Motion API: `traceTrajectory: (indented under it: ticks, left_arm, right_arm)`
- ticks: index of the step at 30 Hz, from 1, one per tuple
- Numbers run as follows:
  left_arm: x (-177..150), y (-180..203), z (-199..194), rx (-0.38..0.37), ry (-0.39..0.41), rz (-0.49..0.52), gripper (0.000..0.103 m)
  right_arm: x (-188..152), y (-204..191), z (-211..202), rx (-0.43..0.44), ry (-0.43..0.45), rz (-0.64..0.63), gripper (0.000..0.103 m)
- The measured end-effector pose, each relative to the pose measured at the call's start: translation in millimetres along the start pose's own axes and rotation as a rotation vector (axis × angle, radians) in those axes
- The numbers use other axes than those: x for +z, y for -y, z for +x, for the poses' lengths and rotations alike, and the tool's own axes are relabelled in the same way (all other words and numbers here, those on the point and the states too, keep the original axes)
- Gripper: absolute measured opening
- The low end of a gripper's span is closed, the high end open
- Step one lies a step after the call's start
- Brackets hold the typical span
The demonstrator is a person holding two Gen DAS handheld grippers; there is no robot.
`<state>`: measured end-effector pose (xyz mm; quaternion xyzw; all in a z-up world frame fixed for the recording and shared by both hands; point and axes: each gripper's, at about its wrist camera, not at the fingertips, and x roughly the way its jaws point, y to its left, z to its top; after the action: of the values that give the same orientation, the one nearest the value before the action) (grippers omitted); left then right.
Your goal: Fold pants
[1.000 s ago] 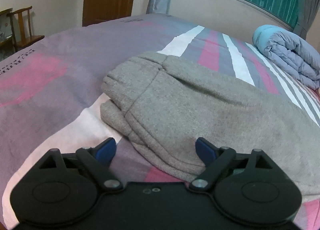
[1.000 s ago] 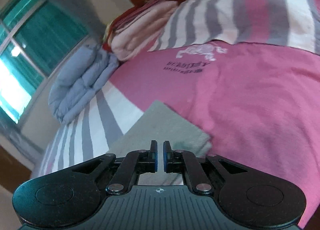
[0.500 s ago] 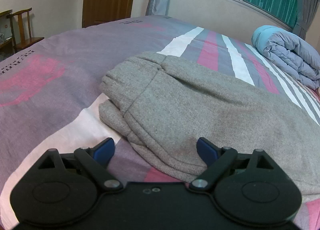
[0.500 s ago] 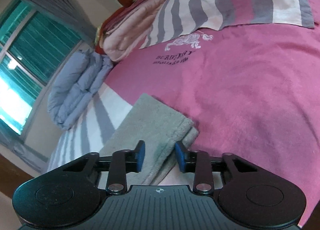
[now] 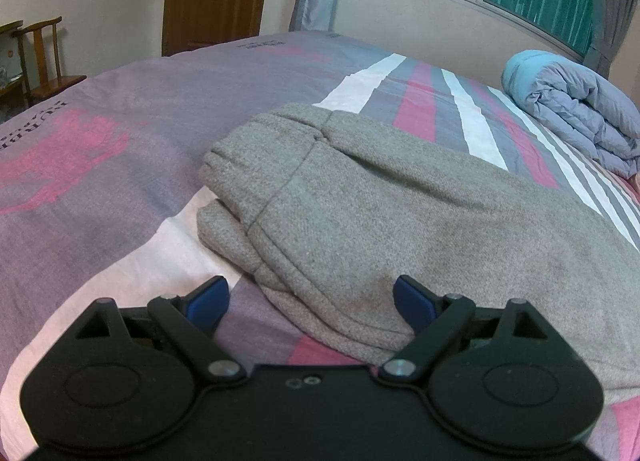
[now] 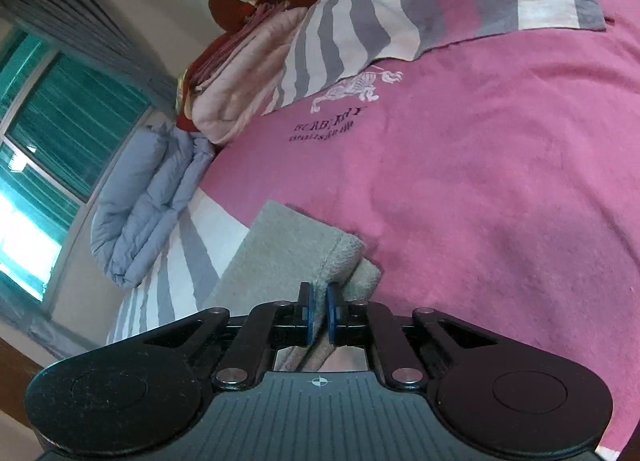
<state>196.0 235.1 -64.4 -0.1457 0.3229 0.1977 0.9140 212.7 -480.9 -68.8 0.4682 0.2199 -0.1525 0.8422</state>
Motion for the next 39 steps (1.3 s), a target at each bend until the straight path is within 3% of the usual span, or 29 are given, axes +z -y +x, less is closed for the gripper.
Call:
traceTrajectory:
  ticks: [7, 10, 12, 15, 17, 19, 20, 23, 25, 28, 30, 35, 38, 39]
  left_arm:
    - [-1.0, -0.4, -0.1, -0.001, 0.003, -0.001, 0.084]
    - [-1.0, -0.4, -0.1, 0.0, 0.004, -0.001, 0.084]
    - [-1.0, -0.5, -0.1, -0.001, 0.003, -0.001, 0.084]
    - [-1.1, -0.6, -0.1, -0.001, 0.003, -0.001, 0.084]
    - [-1.1, -0.5, -0.2, -0.001, 0.004, -0.002, 0.084]
    - [-0.8, -0.3, -0.3, -0.002, 0.003, -0.002, 0.084]
    - [-0.9, -0.3, -0.3, -0.002, 0.003, -0.002, 0.084]
    - [-1.4, -0.4, -0.2, -0.004, 0.004, -0.002, 0.084]
    - [-2.2, 0.4, -0.3, 0.0, 0.007, -0.001, 0.084]
    - [-2.1, 0.8, -0.7, 0.002, 0.006, 0.0, 0.084]
    - [-1.1, 0.5, -0.8, 0.001, 0.002, 0.001, 0.084]
    - [-2.9, 0.1, -1.2, 0.003, 0.015, -0.002, 0.085]
    - [-2.8, -0.7, -1.2, 0.001, 0.013, -0.003, 0.085]
    - [-2.6, -0.8, -1.3, 0.001, 0.012, -0.003, 0.085]
  right_arm:
    - [4.5, 1.9, -13.4, 0.012, -0.007, 0.018, 0.009]
    - [2.9, 6.9, -13.0, 0.008, -0.028, 0.091, 0.016]
    - [1.7, 12.8, -11.2, 0.019, -0.041, 0.139, 0.027]
    - [1.9, 16.7, -2.5, 0.02, -0.058, 0.168, 0.028]
    - [6.2, 15.1, 5.1, 0.003, -0.073, 0.154, 0.028]
    - [11.2, 6.4, 10.4, -0.018, -0.085, 0.091, 0.014]
    - [14.2, -0.9, 9.5, -0.011, -0.076, 0.038, 0.014]
    - [21.4, -27.4, -16.5, 0.1, 0.034, -0.146, 0.013]
    - [18.9, -33.2, -21.1, 0.108, 0.069, -0.228, 0.014]
    - [14.1, -7.3, 17.4, -0.027, -0.06, -0.172, 0.014]
    - [11.5, 7.0, 23.5, -0.008, -0.073, -0.106, 0.014]
    - [9.3, 3.7, 20.3, -0.008, -0.068, -0.134, 0.015]
    - [11.3, 7.3, 17.3, 0.011, -0.079, -0.093, 0.022]
    - [12.3, 6.4, 12.2, 0.018, -0.069, -0.066, 0.028]
